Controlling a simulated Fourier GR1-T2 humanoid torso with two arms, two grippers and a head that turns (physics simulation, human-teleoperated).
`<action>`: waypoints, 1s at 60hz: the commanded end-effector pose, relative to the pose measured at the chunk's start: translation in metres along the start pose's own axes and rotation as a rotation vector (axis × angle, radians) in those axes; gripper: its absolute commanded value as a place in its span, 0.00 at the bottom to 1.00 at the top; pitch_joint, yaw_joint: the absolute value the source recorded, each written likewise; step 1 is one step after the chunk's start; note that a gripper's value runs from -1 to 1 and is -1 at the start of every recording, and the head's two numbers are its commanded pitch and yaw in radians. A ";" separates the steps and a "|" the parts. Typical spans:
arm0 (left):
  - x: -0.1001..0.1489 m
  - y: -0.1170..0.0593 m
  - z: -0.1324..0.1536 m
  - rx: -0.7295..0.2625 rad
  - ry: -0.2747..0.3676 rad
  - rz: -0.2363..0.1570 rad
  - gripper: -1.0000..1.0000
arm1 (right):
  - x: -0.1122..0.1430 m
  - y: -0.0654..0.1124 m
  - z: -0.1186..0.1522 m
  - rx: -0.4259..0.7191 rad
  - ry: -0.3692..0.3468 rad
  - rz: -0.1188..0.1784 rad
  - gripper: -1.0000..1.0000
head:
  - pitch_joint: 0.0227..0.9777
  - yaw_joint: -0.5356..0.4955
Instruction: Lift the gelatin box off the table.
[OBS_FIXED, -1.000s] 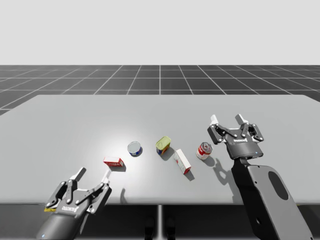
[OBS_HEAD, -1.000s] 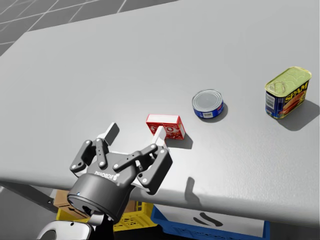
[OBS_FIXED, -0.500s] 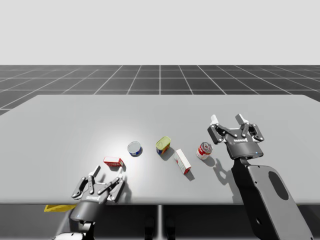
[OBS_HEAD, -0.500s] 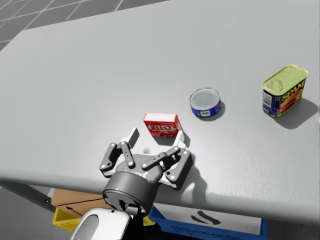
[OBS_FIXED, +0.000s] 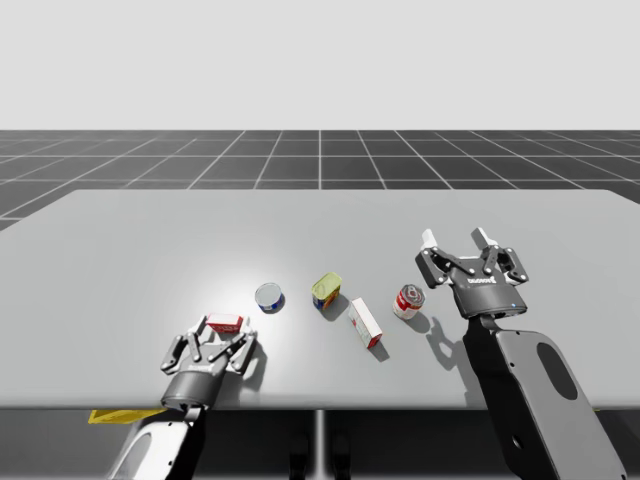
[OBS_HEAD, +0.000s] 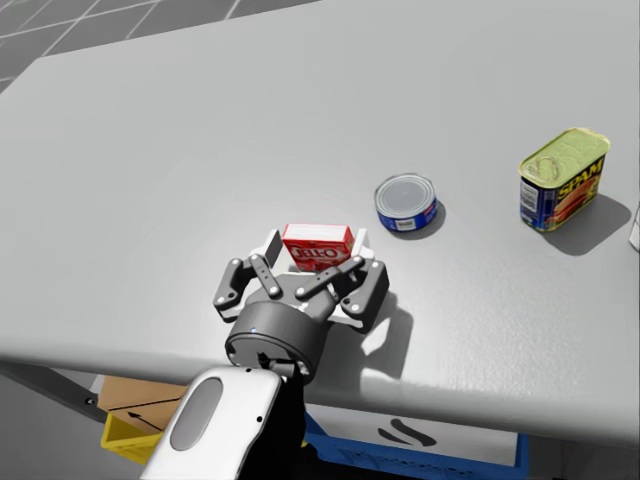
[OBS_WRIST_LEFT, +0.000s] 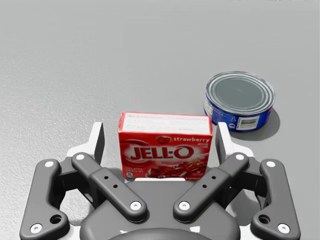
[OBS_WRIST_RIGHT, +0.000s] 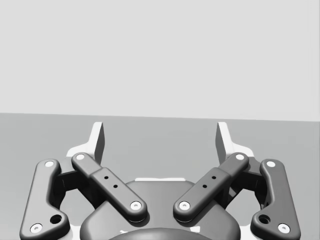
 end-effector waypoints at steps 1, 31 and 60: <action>-0.003 0.000 -0.006 -0.003 0.018 0.011 0.00 | 0.000 0.000 0.000 -0.001 0.000 -0.002 0.00 | 0.93 0.88; -0.012 -0.003 -0.003 -0.052 0.058 0.009 0.99 | 0.000 -0.002 0.000 -0.006 0.002 -0.007 0.00 | 0.63 0.86; -0.002 -0.008 -0.004 -0.089 0.052 -0.035 0.97 | 0.002 -0.006 0.000 -0.016 0.001 -0.016 0.00 | 0.48 0.90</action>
